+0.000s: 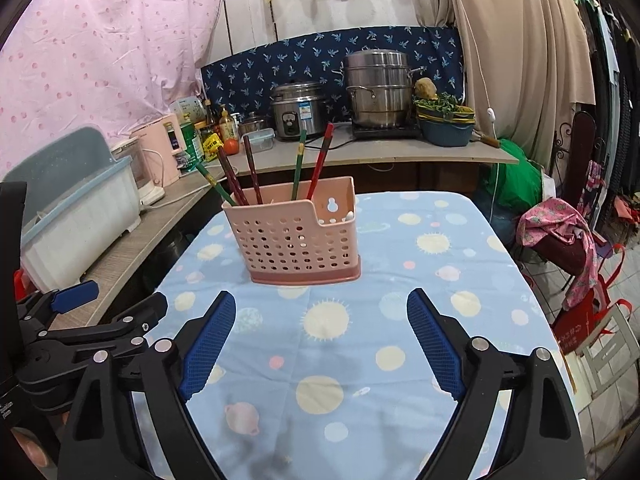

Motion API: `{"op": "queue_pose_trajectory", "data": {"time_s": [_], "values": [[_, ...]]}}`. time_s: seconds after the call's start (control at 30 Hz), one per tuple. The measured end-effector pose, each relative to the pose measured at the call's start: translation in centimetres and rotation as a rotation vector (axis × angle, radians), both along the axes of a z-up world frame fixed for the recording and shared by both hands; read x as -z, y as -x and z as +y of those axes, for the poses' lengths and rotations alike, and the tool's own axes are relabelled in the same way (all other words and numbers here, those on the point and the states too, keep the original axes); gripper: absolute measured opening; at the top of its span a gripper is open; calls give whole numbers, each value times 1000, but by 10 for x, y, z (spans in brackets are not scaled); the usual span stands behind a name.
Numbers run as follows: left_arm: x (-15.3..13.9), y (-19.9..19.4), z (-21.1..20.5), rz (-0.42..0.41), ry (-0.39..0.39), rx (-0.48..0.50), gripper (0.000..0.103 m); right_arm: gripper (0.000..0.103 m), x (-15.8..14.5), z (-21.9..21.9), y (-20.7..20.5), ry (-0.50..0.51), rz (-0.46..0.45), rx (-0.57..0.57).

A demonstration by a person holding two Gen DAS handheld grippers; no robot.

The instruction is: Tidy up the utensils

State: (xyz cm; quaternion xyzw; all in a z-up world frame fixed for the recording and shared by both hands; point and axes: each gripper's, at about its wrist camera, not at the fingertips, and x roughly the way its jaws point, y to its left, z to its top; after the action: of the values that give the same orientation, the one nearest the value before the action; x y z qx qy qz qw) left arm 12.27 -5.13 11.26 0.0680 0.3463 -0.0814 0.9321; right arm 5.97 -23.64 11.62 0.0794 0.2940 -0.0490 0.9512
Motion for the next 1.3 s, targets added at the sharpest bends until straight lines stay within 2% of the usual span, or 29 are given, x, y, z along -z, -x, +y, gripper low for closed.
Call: {"op": "queue_pose_trajectory", "data": {"time_s": [0.27,0.37,0.97,1.3], "values": [[15,5,4,23,9,-9,94,85,16,0,2,2,41,17],[18,4,3,32,10,-8,95,97,19,1,3,-1,45,18],[31,1,4,62,29,-24,95,97,34,7,2,5,71,26],[33,4,3,52,26,-26,95,97,37,9,3,12,73,40]]}}
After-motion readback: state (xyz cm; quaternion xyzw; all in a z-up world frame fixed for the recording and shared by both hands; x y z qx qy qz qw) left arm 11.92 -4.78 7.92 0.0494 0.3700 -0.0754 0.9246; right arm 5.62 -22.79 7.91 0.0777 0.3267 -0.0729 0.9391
